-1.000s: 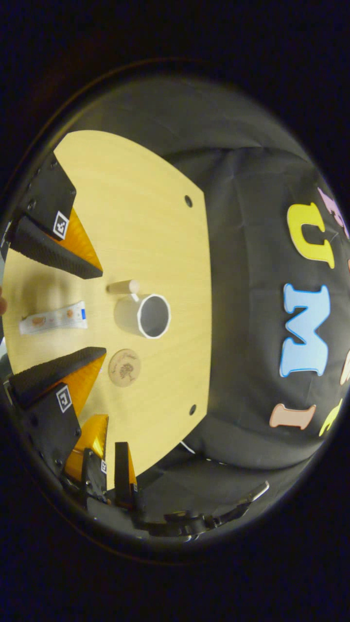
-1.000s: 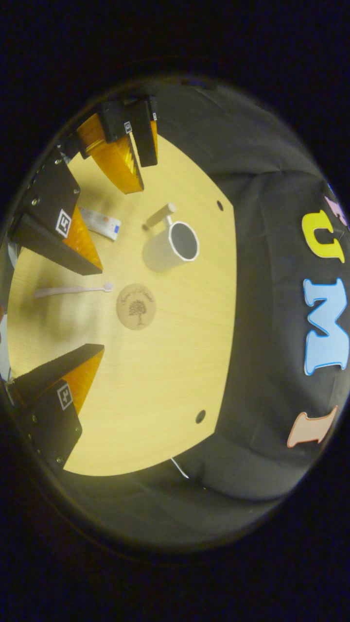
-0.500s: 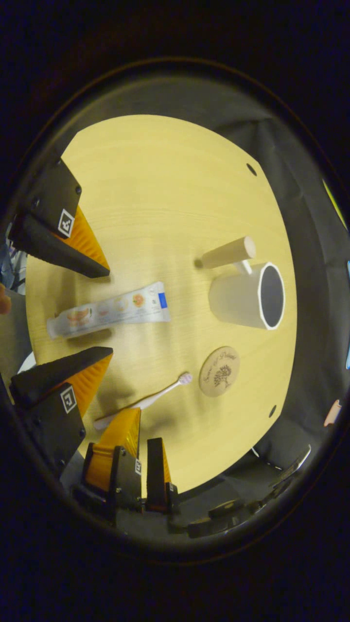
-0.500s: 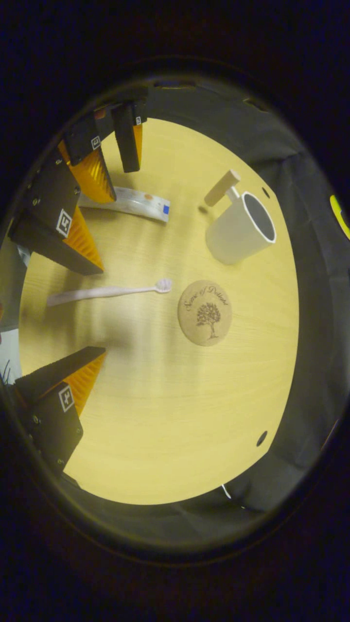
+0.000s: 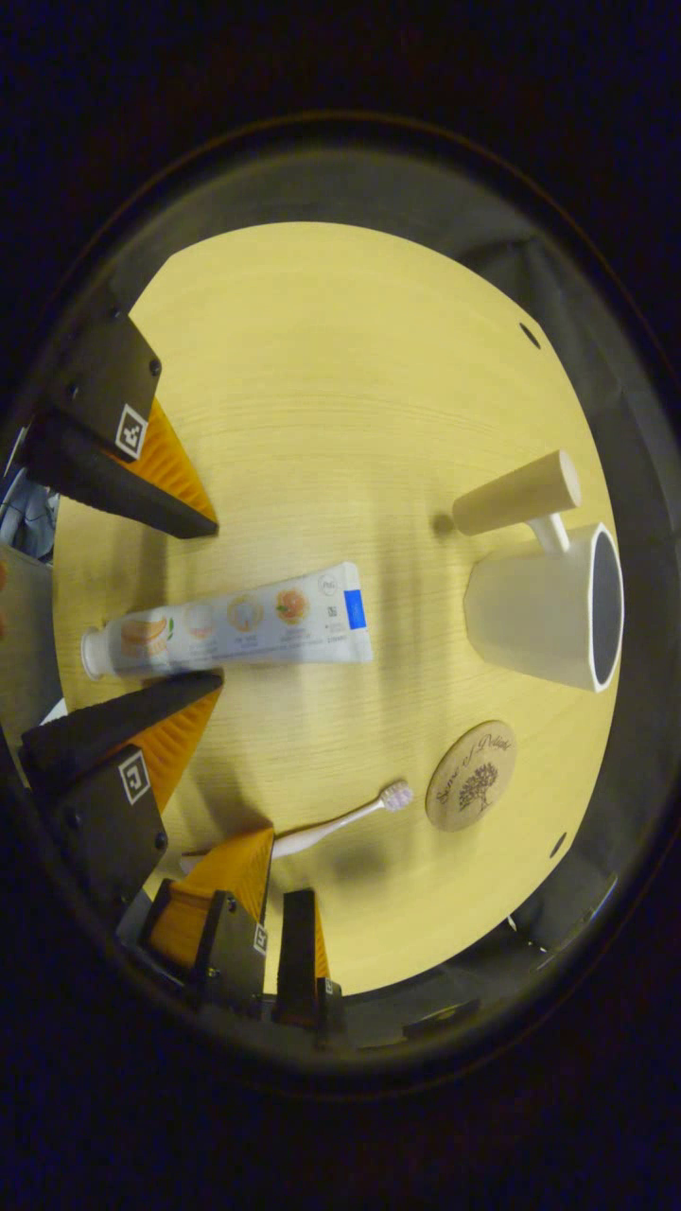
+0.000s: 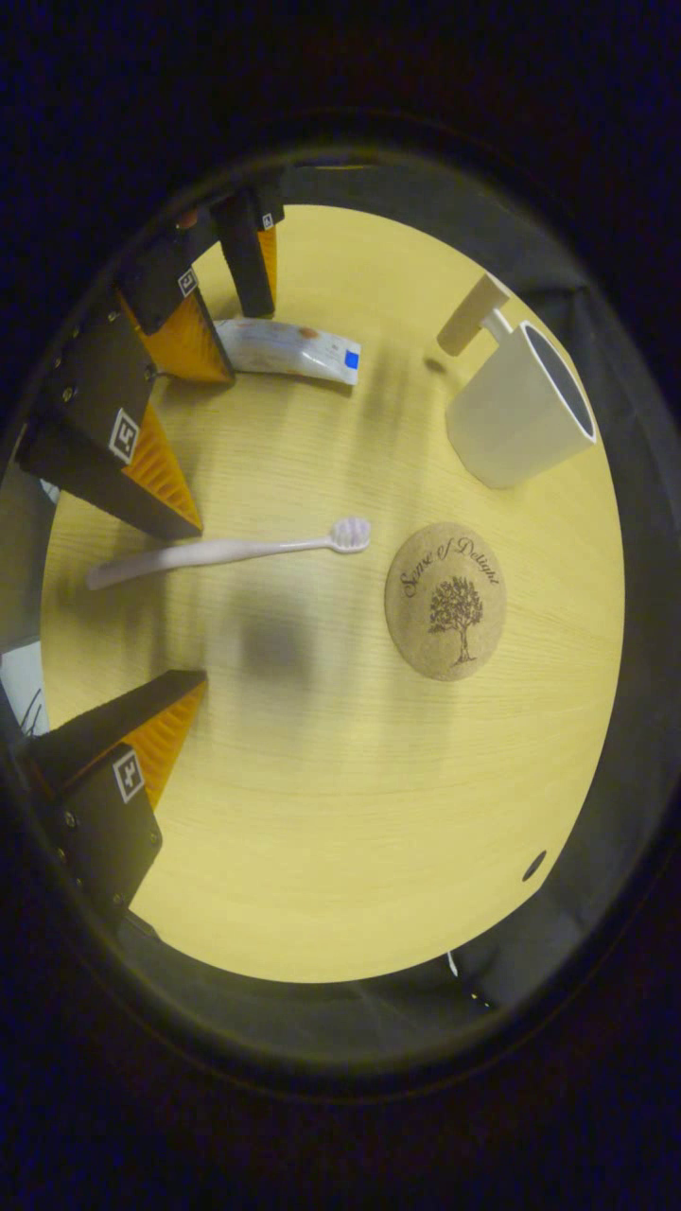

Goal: Put the toothbrush and toothpaste on the desktop into the cup, then pick up the cup and place it on the coaster on the desktop.

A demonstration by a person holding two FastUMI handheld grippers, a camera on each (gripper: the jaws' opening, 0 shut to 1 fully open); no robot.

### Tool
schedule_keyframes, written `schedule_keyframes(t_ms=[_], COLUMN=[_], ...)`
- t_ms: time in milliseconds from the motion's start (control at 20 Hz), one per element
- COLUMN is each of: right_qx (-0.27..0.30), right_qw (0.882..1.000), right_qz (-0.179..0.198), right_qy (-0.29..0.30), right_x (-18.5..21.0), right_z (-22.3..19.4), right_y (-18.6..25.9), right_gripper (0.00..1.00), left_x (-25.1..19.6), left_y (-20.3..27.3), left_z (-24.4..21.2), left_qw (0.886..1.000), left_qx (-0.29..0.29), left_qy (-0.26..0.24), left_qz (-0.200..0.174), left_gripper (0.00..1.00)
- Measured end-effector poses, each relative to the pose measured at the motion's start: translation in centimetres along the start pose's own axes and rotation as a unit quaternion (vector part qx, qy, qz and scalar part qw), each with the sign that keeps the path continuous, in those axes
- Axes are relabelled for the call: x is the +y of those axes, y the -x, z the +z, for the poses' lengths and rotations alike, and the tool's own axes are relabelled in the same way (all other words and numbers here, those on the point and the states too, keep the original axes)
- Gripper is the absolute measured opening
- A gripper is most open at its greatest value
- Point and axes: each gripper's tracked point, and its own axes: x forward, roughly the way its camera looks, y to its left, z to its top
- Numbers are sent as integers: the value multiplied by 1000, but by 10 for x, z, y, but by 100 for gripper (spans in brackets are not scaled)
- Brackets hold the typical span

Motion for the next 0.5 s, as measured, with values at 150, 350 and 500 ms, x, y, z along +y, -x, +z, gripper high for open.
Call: schedule_keyframes(t_ms=[150, 350, 500], right_qx=[28, 61, 64], right_qw=[1000, 998, 998], right_qz=[-1, -5, 3], right_qy=[-5, -8, -3], right_x=[4, 2, 3], right_z=[-5, -12, -8], right_y=[-2, 3, 2], right_gripper=[80, 10, 9], left_x=[-7, -10, -10], left_y=[-1, 1, 1], left_z=[2, 3, 4], left_qw=[1000, 999, 999], left_qx=[15, 27, 26], left_qy=[-7, -18, -19], left_qz=[-2, -7, -9], left_gripper=[80, 41, 32])
